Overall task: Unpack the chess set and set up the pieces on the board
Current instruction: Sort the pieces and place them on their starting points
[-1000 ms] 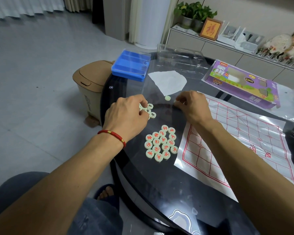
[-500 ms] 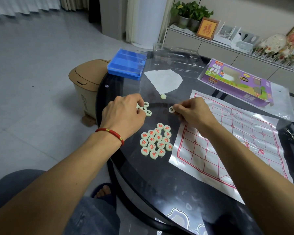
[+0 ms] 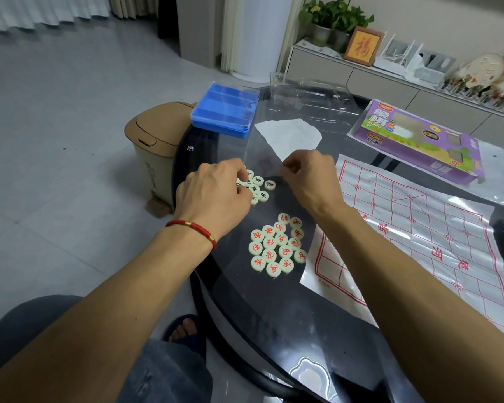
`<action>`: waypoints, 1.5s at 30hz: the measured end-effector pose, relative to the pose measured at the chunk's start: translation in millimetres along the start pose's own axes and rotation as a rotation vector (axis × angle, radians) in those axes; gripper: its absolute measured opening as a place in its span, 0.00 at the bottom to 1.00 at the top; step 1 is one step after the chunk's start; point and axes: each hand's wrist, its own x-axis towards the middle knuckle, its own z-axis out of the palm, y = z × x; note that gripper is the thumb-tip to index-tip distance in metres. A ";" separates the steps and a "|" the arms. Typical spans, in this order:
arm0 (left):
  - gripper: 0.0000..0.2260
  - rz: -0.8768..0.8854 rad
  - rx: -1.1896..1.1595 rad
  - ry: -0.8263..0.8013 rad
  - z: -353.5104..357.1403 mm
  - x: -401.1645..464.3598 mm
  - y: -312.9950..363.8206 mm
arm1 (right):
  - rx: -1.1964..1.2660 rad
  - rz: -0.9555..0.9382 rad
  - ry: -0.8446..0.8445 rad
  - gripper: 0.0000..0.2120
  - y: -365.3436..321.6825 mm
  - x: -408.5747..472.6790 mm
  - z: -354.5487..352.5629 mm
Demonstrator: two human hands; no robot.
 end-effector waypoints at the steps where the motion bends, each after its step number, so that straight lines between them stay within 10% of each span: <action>1: 0.07 0.000 -0.004 0.001 0.1 0.4 -0.2 | -0.057 -0.008 0.016 0.09 3.4 1.9 -0.1; 8: 0.07 -0.002 -0.011 0.005 0.2 0.7 -1.1 | -0.156 -0.054 -0.003 0.08 17.5 -1.1 -4.6; 16: 0.07 -0.004 -0.002 -0.011 -1.1 -1.0 1.0 | 0.309 0.392 -0.182 0.12 26.2 -5.5 -25.2; 27: 0.09 -0.085 0.074 -0.047 -5.8 5.1 -4.7 | 0.078 0.183 -0.210 0.10 2.2 -14.6 -21.5; 35: 0.34 -0.195 0.068 -0.240 -5.4 11.4 -10.8 | 0.048 0.073 -0.161 0.08 -23.6 -22.4 -8.3; 45: 0.23 -0.087 0.059 -0.134 -3.6 6.5 -7.2 | -0.102 -0.259 -0.276 0.08 -0.5 -53.3 -52.7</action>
